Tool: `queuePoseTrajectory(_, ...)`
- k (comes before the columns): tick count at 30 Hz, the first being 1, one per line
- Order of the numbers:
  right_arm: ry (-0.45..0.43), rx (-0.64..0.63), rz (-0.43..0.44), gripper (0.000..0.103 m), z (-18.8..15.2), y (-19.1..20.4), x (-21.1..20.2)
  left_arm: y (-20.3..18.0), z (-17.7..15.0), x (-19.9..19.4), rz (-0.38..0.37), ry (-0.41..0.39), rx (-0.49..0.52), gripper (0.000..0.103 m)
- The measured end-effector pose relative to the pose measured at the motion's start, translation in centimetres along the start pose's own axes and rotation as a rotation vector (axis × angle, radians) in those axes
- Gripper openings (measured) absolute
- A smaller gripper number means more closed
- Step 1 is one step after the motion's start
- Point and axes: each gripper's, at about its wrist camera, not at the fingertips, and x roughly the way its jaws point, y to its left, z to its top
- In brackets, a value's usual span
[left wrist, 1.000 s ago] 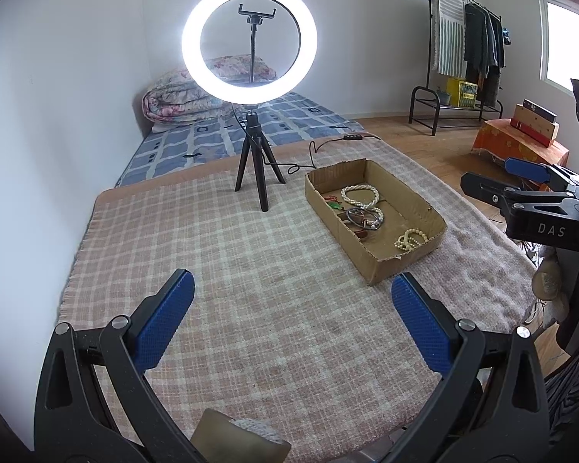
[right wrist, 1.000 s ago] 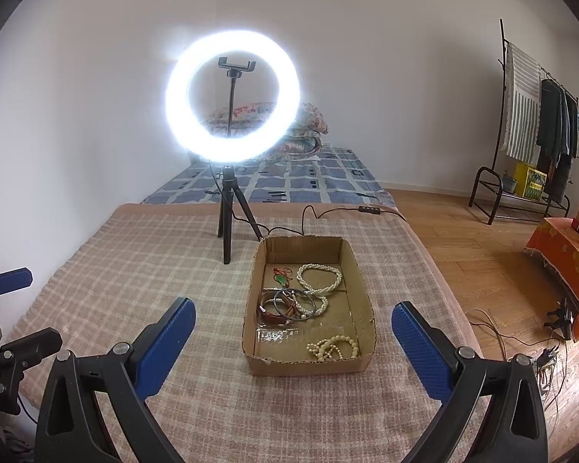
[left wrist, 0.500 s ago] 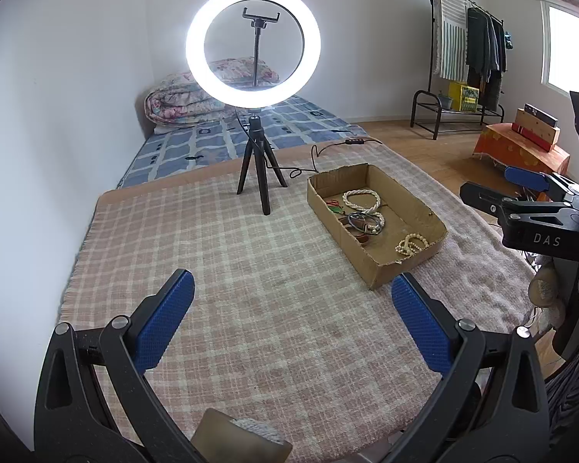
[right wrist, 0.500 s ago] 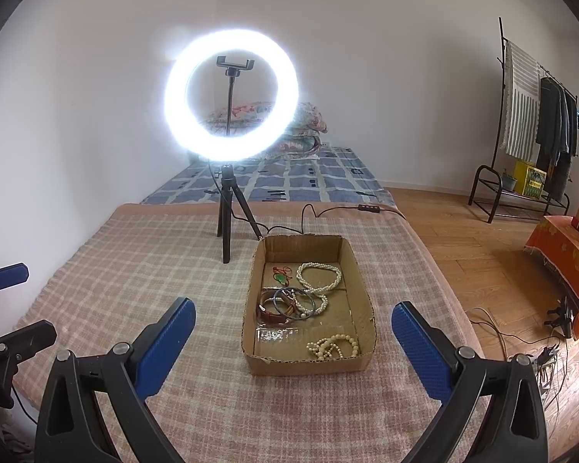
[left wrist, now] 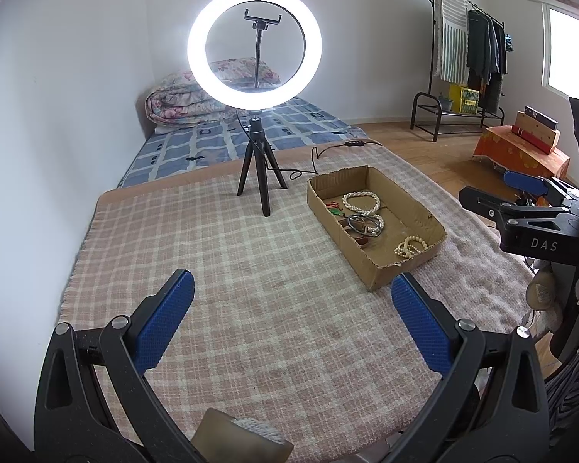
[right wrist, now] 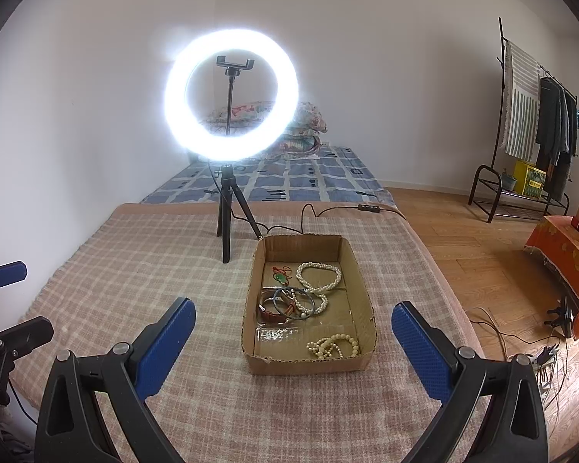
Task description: Organize jewelry
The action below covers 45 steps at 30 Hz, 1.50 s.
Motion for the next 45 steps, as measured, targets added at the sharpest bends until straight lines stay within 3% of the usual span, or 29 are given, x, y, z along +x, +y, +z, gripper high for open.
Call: queuePoseTrajectory(45, 0.017, -0.001, 0.004, 0.103, -0.3, 0.33, 0.26, -0.6, -0.17, -0.77, 0.019, -0.018, 0.011, 0.103)
